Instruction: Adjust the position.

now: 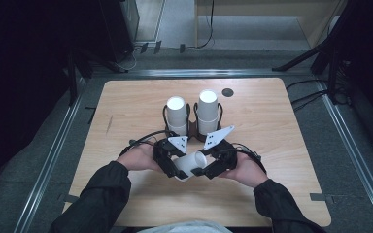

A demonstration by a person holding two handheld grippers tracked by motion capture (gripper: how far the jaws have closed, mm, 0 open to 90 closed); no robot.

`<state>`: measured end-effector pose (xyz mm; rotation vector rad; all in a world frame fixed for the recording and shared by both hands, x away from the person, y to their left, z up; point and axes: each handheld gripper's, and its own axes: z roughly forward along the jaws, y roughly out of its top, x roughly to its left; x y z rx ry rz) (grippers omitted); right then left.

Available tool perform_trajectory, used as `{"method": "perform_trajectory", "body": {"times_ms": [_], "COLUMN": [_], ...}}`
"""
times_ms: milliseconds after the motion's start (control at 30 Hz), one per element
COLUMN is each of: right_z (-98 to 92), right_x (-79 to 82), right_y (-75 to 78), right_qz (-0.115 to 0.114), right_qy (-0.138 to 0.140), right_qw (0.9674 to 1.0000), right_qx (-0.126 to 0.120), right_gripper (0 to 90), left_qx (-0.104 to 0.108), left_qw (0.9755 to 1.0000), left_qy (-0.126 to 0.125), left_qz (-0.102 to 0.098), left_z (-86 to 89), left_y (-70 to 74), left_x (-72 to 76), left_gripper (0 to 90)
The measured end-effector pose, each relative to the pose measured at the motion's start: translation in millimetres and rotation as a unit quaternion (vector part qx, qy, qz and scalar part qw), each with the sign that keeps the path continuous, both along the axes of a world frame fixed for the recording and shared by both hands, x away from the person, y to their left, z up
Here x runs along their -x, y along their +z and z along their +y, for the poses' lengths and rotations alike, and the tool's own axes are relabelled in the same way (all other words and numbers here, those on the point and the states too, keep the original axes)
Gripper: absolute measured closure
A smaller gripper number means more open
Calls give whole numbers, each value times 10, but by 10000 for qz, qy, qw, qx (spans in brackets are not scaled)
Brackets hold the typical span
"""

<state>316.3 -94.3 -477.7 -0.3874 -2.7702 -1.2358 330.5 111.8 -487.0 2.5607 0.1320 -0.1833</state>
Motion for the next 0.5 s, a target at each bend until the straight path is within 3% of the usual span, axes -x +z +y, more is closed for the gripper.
{"method": "perform_trajectory", "body": {"times_ms": [100, 200, 267, 333, 500], "right_z": [-3, -25, -45, -66, -123], "right_x": [0, -3, -4, -11, -29], "right_y": [12, 40, 64, 80, 105], "right_qz": [0, 19, 20, 12, 28], "right_qy": [21, 54, 24, -8, -88], "right_qw": [10000, 10000, 10000, 9999, 9997], "right_qx": [11, -51, -82, -135, -209], "right_gripper": [328, 338, 337, 337, 337], "left_qx": [38, 155, 257, 303, 357], "left_qw": [10000, 9998, 9996, 9992, 9988], "left_qy": [-40, -37, 79, 237, 332], "left_qz": [34, -99, 36, 120, 72], "left_z": [0, 7, 16, 18, 23], "left_y": [8, 20, 29, 33, 45], "left_x": [-5, 5, -14, -29, -26], "left_gripper": [274, 255, 223, 129, 92]}}
